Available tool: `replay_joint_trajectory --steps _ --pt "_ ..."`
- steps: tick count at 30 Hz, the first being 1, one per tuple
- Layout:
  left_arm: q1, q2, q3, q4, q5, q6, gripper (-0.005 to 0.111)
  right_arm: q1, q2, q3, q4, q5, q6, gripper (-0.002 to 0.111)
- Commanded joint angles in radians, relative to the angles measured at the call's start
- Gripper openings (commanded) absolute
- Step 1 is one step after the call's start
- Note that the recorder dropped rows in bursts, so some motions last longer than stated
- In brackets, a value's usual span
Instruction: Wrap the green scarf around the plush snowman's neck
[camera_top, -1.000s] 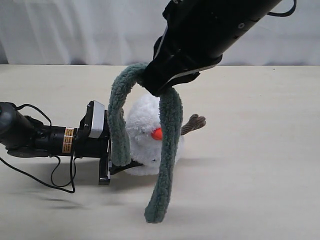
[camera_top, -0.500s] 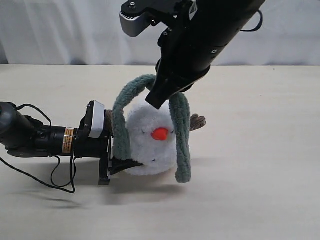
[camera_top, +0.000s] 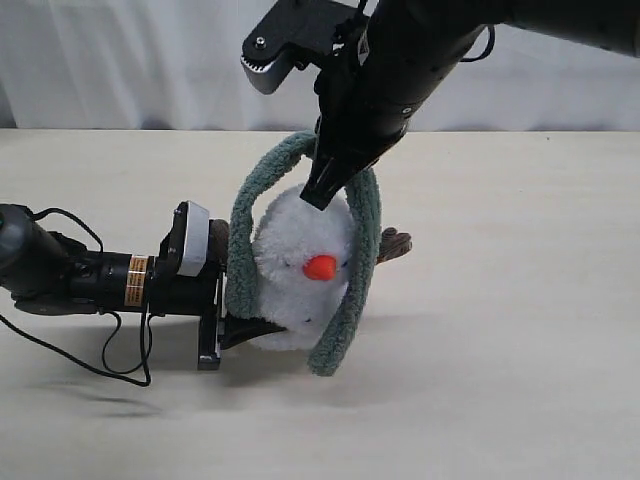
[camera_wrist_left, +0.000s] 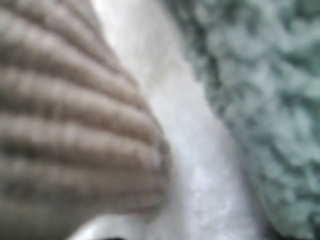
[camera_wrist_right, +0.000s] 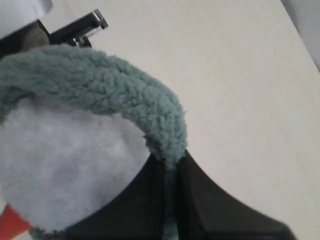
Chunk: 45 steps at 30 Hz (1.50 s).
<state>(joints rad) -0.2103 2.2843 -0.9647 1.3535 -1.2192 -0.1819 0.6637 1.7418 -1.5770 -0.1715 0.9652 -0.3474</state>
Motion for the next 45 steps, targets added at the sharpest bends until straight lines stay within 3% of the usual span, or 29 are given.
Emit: replay_joint_trajectory --steps 1,8,11,18,26,34,39,42,45 --pt "-0.004 0.003 -0.004 -0.023 -0.002 -0.006 0.0 -0.001 0.039 0.001 -0.031 0.005 0.026 0.004" --pt "-0.004 0.003 -0.004 -0.021 -0.002 -0.006 0.0 -0.001 0.127 0.001 -0.249 0.015 0.198 0.004" --pt "-0.004 0.003 -0.004 -0.031 -0.002 -0.006 0.0 -0.001 0.133 0.001 -0.201 0.044 0.192 0.004" --pt "-0.004 0.003 -0.004 -0.037 -0.002 -0.006 0.0 -0.001 0.163 0.001 0.112 0.142 -0.112 0.004" --pt "-0.004 0.003 -0.004 -0.035 -0.002 -0.006 0.0 -0.001 0.174 -0.023 -0.016 0.085 -0.021 0.004" --pt "-0.004 0.003 -0.004 -0.04 -0.002 -0.006 0.0 -0.011 0.188 -0.086 -0.097 0.113 0.307 0.004" --pt "-0.004 0.003 -0.004 -0.04 -0.002 -0.006 0.0 -0.022 0.21 -0.086 -0.009 0.168 0.198 0.004" --pt "-0.004 0.003 -0.004 -0.04 -0.002 -0.006 0.0 -0.022 0.21 -0.086 0.054 0.094 0.146 0.004" --pt "-0.004 0.003 -0.004 -0.04 -0.002 -0.006 0.0 -0.022 0.21 -0.086 0.054 0.086 0.116 0.017"
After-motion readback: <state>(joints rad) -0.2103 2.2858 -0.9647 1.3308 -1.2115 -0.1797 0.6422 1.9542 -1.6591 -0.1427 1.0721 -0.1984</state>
